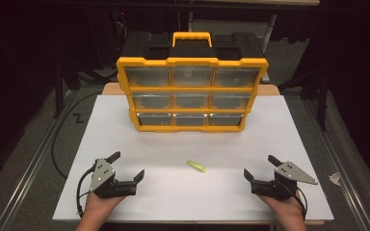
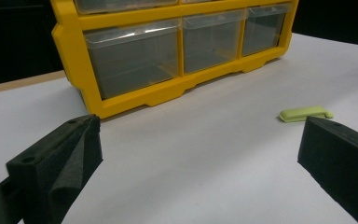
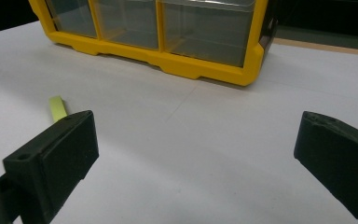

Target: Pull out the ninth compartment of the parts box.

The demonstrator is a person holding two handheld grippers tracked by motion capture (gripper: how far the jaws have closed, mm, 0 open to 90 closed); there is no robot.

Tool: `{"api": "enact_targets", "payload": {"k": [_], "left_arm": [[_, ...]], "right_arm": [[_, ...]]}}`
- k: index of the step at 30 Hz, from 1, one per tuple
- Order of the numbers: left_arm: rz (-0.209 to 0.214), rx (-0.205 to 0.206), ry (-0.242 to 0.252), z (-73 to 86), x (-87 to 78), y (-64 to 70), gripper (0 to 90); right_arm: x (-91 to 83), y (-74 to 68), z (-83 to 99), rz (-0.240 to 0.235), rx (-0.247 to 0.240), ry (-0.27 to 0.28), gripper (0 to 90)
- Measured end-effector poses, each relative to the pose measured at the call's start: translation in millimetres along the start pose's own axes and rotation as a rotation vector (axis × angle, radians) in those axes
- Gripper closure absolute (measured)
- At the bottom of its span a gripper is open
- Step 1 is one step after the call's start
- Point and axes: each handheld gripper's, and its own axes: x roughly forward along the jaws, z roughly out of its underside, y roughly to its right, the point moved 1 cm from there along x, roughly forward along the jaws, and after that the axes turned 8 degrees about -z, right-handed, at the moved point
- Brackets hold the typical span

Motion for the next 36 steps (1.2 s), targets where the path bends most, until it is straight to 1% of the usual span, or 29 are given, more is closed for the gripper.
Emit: {"api": "enact_targets", "payload": {"k": [5, 8, 11, 16, 20, 21, 24, 28, 32, 36], "left_arm": [[0.0, 0.002, 0.015, -0.3, -1.6, 0.8, 0.2], [0.0, -0.001, 0.014, 0.3, -1.3, 0.1, 0.2], [0.002, -0.004, 0.014, 0.5, -0.9, 0.1, 0.2], [0.003, -0.004, 0.015, 0.7, -0.7, -0.1, 0.2], [0.006, -0.004, 0.017, 0.9, -0.8, -0.2, 0.2], [0.009, -0.006, 0.018, 1.0, -0.8, -0.2, 0.2], [0.013, -0.006, 0.021, 1.0, -0.8, 0.0, 0.2], [0.019, -0.005, 0.026, 0.9, -1.0, 0.4, 0.2], [0.023, 0.0, 0.017, 1.9, -0.2, 0.3, 0.2], [0.027, -0.006, 0.018, 1.6, -0.3, 0.4, 0.2]], "right_arm": [[0.1, -1.2, -0.6, 0.002, -0.007, 0.004, 1.1], [1.1, -2.0, -0.3, -0.002, -0.014, -0.002, 1.1], [1.7, -2.2, -0.4, 0.004, -0.022, -0.002, 1.1], [1.5, -2.6, -0.5, 0.01, -0.021, 0.0, 1.0], [1.9, -3.1, -0.4, 0.007, -0.03, 0.002, 1.1], [2.0, -3.5, -0.6, 0.017, -0.033, 0.005, 1.1], [2.1, -4.1, -0.9, 0.025, -0.033, 0.008, 1.0], [3.2, -4.6, -0.6, 0.025, -0.039, -0.001, 1.0], [5.9, -5.3, -1.1, 0.024, -0.045, -0.009, 1.0], [11.5, -5.0, -2.5, 0.026, -0.048, -0.02, 1.0]]}}
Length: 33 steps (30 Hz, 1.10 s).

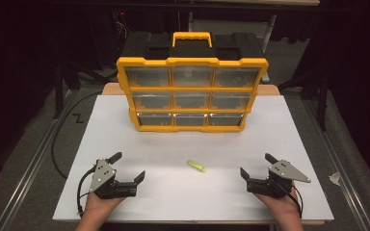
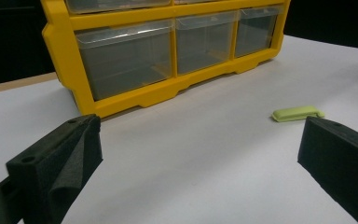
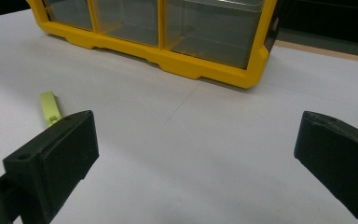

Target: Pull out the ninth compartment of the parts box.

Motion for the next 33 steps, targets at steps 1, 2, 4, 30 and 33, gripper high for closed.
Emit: {"api": "enact_targets", "payload": {"k": [1, 2, 4, 30, 33], "left_arm": [[0.0, 0.0, 0.0, 0.0, 0.0, 0.0, 0.2], [0.002, -0.005, 0.001, 0.0, 0.0, -0.1, 0.2], [0.003, -0.006, 0.0, -0.1, 0.0, -0.3, 0.2], [-0.005, -0.014, 0.012, -0.4, -0.6, -1.9, 0.2], [-0.005, -0.013, 0.009, -0.3, -0.5, -1.8, 0.2]], "right_arm": [[1.3, -0.2, -0.4, 0.002, -0.001, -0.002, 1.1], [2.5, -0.4, -0.9, 0.005, -0.006, -0.005, 1.0], [4.8, -1.0, -2.1, 0.006, -0.008, -0.007, 1.1], [50.1, 9.1, -16.5, 0.056, -0.018, -0.041, 1.1], [54.0, 11.0, -17.6, 0.059, -0.015, -0.045, 1.1]]}}
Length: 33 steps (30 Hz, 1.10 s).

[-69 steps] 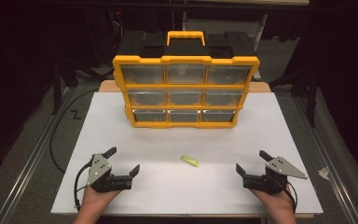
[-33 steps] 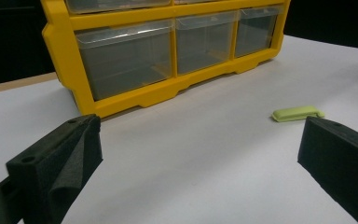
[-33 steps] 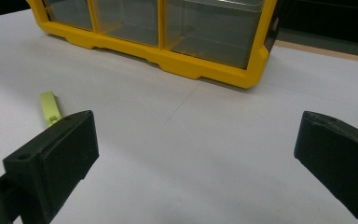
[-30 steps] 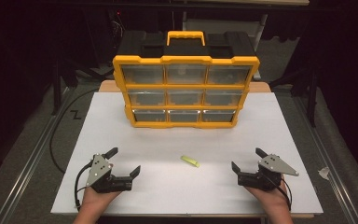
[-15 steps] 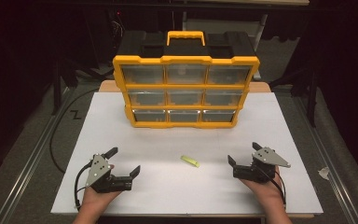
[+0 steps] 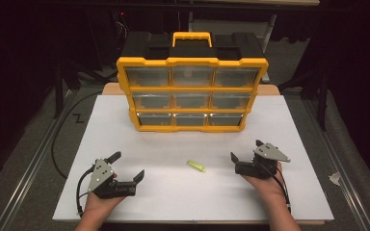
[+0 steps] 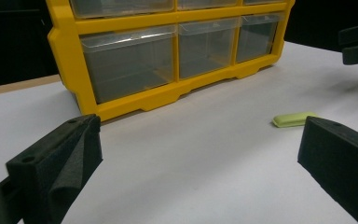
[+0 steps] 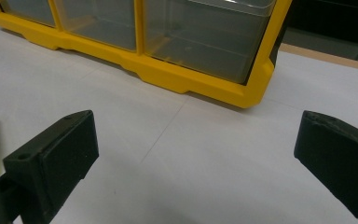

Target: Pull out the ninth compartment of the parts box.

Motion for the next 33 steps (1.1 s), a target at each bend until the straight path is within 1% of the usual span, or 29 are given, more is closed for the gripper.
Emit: {"api": "enact_targets", "payload": {"k": [1, 5, 9, 11, 12, 17, 20, 21, 25, 27, 28, 31, 33], "left_arm": [[0.0, 0.001, -0.001, 0.1, 0.0, 0.1, 0.2], [0.0, -0.003, -0.002, 0.0, 0.2, -0.1, 0.2], [0.007, -0.006, -0.009, 0.4, 1.0, -0.2, 0.2], [0.003, -0.002, -0.009, 0.6, 1.2, -0.1, 0.1], [-0.006, 0.003, -0.007, 0.7, 1.3, 0.2, 0.1], [-0.003, 0.006, -0.019, 1.4, 2.3, 0.7, 0.1], [-0.006, 0.012, -0.019, 1.6, 2.1, 1.0, 0.1], [-0.006, 0.009, -0.018, 1.5, 1.9, 0.8, 0.1], [-0.01, 0.002, -0.017, 1.0, 1.5, -0.1, 0.1], [-0.012, -0.005, -0.021, 0.8, 1.4, -0.9, 0.1], [-0.013, -0.005, -0.024, 0.9, 1.4, -1.2, 0.1], [-0.014, -0.001, -0.029, 1.0, 1.5, -0.9, 0.2], [-0.011, 0.011, -0.032, 0.8, 1.3, 0.2, 0.7]], "right_arm": [[3.9, 1.3, -1.0, 0.005, 0.004, -0.003, 1.1], [9.5, 3.2, -2.0, 0.01, 0.002, -0.008, 1.1], [19.1, 7.4, -3.7, 0.026, 0.011, -0.018, 1.1], [23.6, 9.6, -5.1, 0.033, 0.016, -0.022, 1.1], [26.1, 10.9, -5.7, 0.038, 0.012, -0.026, 1.1], [35.0, 14.0, -6.6, 0.052, 0.01, -0.044, 1.1], [34.8, 14.0, -7.4, 0.056, 0.009, -0.042, 1.1], [33.3, 14.4, -8.6, 0.064, 0.0, -0.035, 1.1], [30.5, 14.2, -9.9, 0.065, -0.007, -0.036, 1.1], [29.3, 13.2, -10.5, 0.066, -0.023, -0.042, 1.1], [28.2, 11.3, -10.6, 0.065, -0.04, -0.05, 1.1], [26.7, 9.7, -10.8, 0.068, -0.049, -0.053, 1.1], [23.0, 8.5, -11.6, 0.076, -0.068, -0.057, 1.1]]}}
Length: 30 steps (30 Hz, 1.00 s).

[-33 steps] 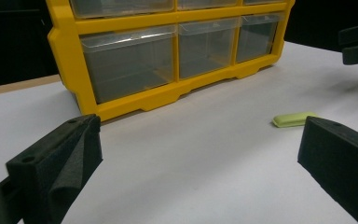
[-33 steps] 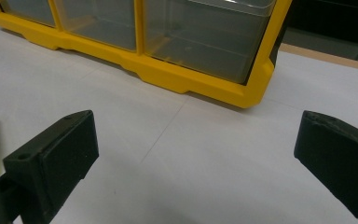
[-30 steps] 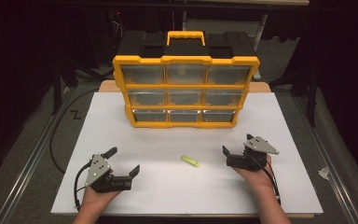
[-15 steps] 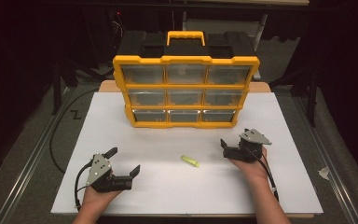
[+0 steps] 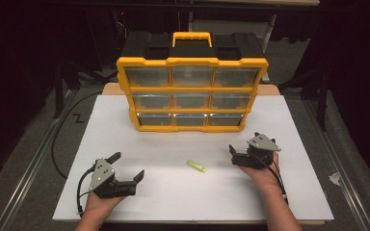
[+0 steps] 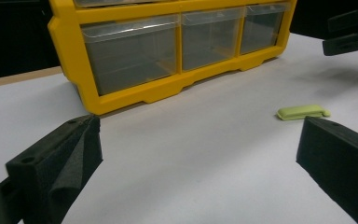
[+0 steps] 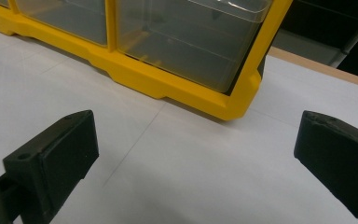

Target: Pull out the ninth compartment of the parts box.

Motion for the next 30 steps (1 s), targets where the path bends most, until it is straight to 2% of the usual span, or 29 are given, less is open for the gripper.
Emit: {"api": "enact_targets", "payload": {"k": [11, 16, 18, 23, 30], "left_arm": [[-0.007, -0.002, 0.019, -0.1, -0.8, 0.9, 0.6], [-0.017, -0.015, 0.034, 1.1, -0.5, 0.1, 0.2], [-0.011, -0.022, 0.035, 1.5, -0.1, -0.6, 0.2], [0.002, -0.009, 0.026, 1.6, 1.1, 0.6, 0.2], [-0.006, -0.012, 0.031, 1.4, 0.3, 1.2, 0.2]], "right_arm": [[-14.6, -1.6, 2.7, 0.022, -0.065, -0.027, 1.1], [-14.8, -2.7, 4.4, 0.017, -0.096, -0.052, 1.1], [-14.1, -4.2, 6.9, 0.012, -0.116, -0.078, 1.1], [-13.3, -7.2, 9.4, 0.013, -0.164, -0.112, 1.1], [-13.0, -12.2, 11.3, 0.02, -0.22, -0.151, 1.1]]}}
